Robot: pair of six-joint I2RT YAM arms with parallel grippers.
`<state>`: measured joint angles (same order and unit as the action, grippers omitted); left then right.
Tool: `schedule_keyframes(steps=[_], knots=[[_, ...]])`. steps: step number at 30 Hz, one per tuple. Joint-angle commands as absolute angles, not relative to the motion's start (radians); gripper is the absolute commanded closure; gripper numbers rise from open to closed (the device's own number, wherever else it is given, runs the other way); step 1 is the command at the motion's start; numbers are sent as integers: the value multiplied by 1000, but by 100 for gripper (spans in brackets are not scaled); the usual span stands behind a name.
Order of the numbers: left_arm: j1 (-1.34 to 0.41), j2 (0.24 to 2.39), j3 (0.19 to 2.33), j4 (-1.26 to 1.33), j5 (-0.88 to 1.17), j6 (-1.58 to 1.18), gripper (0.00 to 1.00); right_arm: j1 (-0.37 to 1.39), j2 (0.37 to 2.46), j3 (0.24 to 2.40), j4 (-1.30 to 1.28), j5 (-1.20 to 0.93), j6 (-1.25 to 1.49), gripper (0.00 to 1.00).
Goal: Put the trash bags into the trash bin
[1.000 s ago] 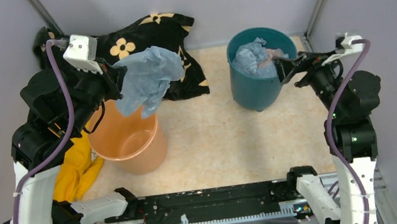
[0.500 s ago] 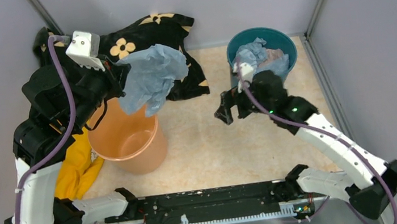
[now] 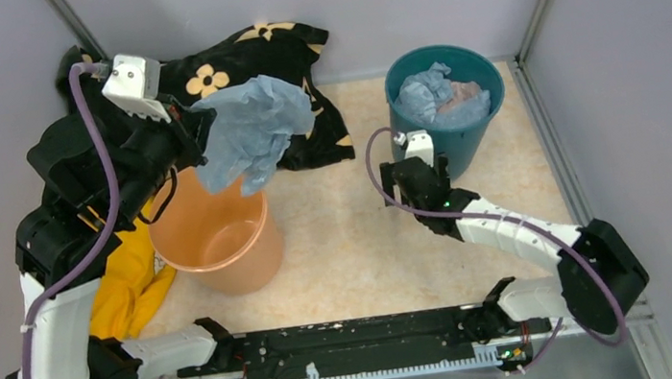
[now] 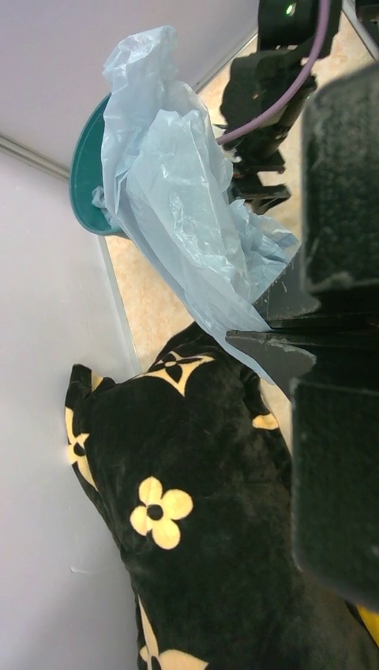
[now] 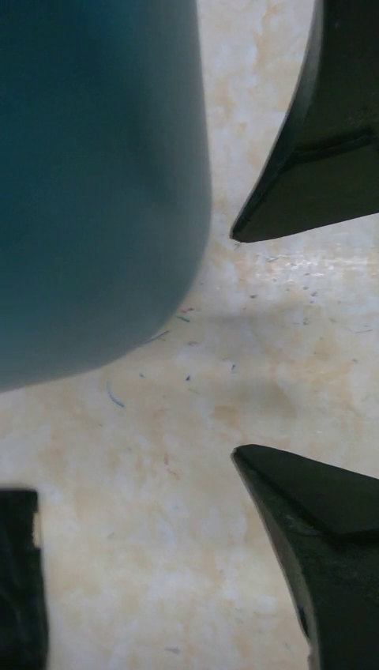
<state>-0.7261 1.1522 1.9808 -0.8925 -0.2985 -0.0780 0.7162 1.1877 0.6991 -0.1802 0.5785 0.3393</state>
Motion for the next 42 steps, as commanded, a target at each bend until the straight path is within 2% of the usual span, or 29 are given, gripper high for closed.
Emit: schedule_keyframes(steps=[1,8,21,42], knots=[[-721,1131,1984,-877,-309,-71,95,569,1294,711,118,535,397,1],[-722,1099,1984,-896,-334,-62,95,434,1516,851,151,496,396,1],[-721,1057,1978,-939,-371,-46,95,351,1862,1059,164,531,374,1],[-722,1050,2000,-973,-381,-42,94,133,2163,1527,-265,402,581,1]])
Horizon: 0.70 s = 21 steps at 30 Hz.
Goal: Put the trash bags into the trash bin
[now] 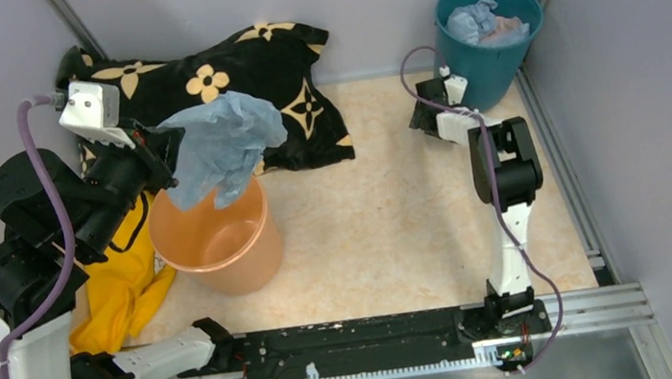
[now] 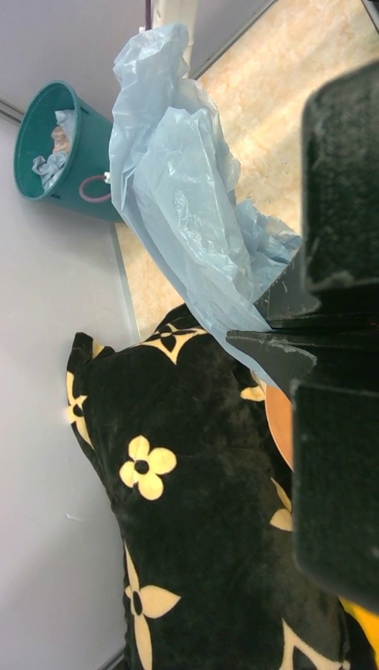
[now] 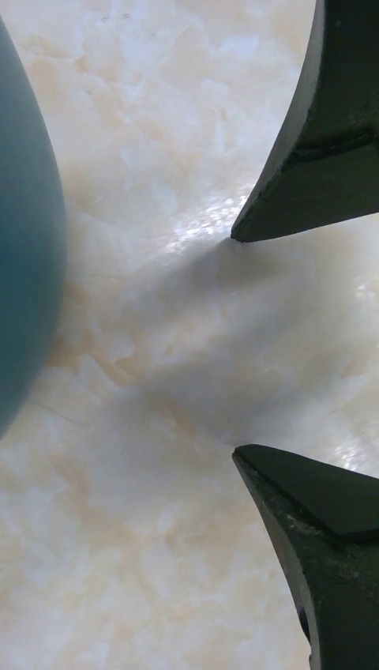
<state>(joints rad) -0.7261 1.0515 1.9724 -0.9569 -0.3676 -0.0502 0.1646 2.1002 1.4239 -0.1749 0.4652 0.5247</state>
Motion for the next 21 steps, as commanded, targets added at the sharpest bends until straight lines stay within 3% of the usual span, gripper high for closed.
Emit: schedule_keyframes(steps=[1,12,17,21], knots=[[-723,1047,1999,-973,-381,-44,94,129,2177,1548,-277,398,580,1],[-722,1052,2004,-978,-379,-47,95,93,2175,1601,-301,373,559,1],[-722,1055,1998,-958,-390,-40,96,165,1889,1313,-116,347,446,1],[-722,1053,2002,-932,-414,-38,97,272,1664,1190,-149,294,379,1]])
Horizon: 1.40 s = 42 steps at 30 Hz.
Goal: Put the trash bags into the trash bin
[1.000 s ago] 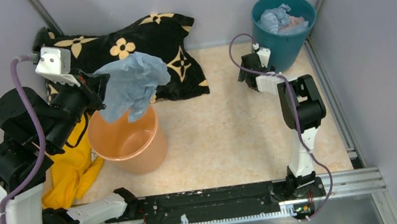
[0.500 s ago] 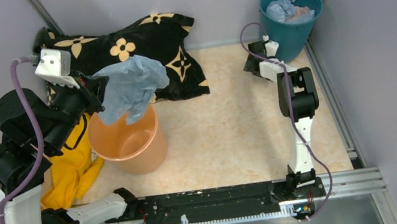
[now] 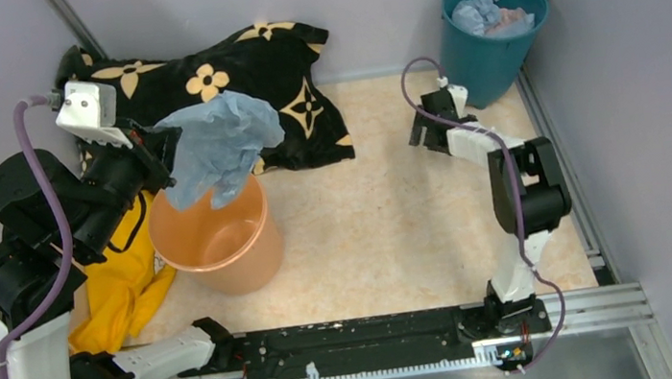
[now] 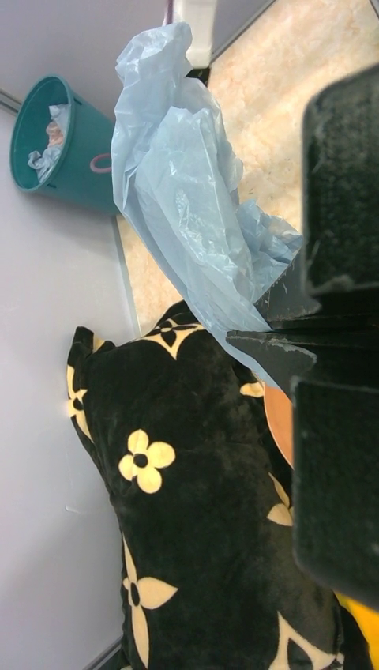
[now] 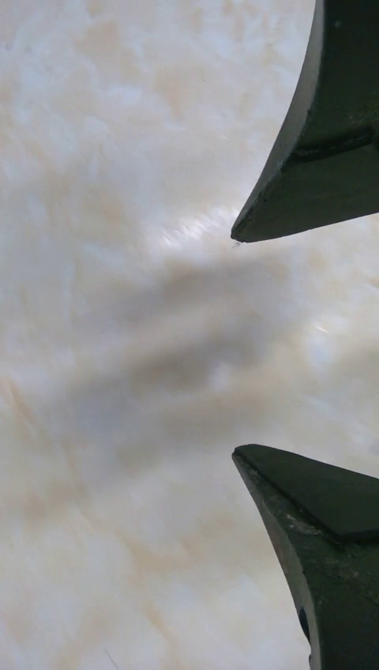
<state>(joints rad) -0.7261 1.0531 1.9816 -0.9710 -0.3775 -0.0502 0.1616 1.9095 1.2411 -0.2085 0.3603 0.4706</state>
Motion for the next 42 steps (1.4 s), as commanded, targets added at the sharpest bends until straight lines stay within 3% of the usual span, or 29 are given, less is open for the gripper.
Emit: schedule_keyframes(steps=[1,9,19,27,38,42], knots=[[-722,1050,2002,-921,-428,-38,97,306,1618,1169,-160,288,366,2],[-723,967,1973,-804,-593,-18,98,569,1451,1245,-313,53,338,5],[-723,865,1933,-815,-737,-20,100,890,1623,1659,-522,110,325,6],[-725,833,1926,-846,-736,-39,100,1001,1715,1778,-573,204,301,6],[-724,810,1907,-854,-731,-51,100,1072,1823,1768,-495,228,286,6],[-724,804,1905,-863,-729,-56,100,1091,1808,1755,-497,340,317,6]])
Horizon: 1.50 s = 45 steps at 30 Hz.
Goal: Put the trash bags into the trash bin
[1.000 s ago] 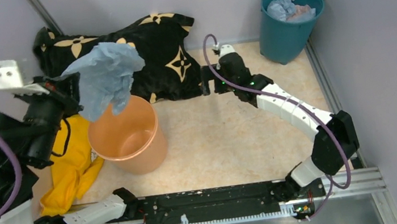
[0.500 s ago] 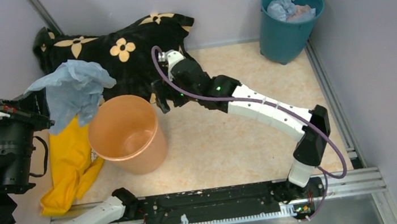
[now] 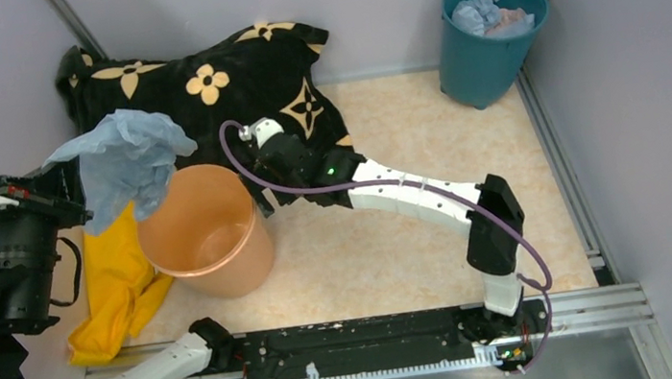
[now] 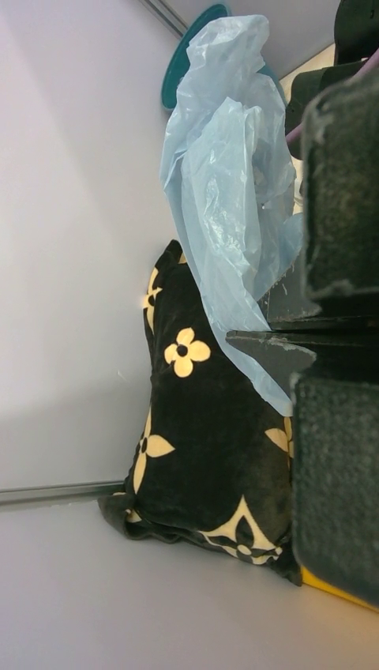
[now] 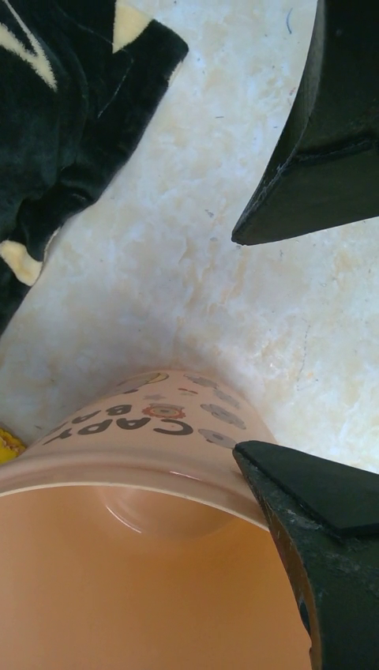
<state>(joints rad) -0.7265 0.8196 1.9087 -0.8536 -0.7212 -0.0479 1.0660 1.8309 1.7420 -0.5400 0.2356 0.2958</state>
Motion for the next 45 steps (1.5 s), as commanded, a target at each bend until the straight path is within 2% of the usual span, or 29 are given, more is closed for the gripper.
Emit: schedule_keyframes(steps=[1,7,14,27,32,42,43,45], knots=[[-725,803,1905,-864,-729,-57,100,1092,1788,1739,-485,367,330,6],[-724,793,1902,-862,-733,-55,100,1092,1659,1655,-397,395,352,6],[-725,795,1889,-858,-726,-51,100,1110,1643,1658,-387,354,342,6],[-724,799,1893,-864,-718,-58,100,1179,1786,1770,-381,301,335,6],[-724,801,1893,-865,-715,-58,100,1185,1872,1860,-458,312,351,7],[-725,801,1891,-871,-716,-55,100,1191,2068,2103,-675,432,371,20],[-724,801,1893,-873,-716,-57,100,1191,2075,2108,-678,435,376,24],[-724,799,1890,-873,-718,-57,100,1190,2082,2120,-688,444,383,38]])
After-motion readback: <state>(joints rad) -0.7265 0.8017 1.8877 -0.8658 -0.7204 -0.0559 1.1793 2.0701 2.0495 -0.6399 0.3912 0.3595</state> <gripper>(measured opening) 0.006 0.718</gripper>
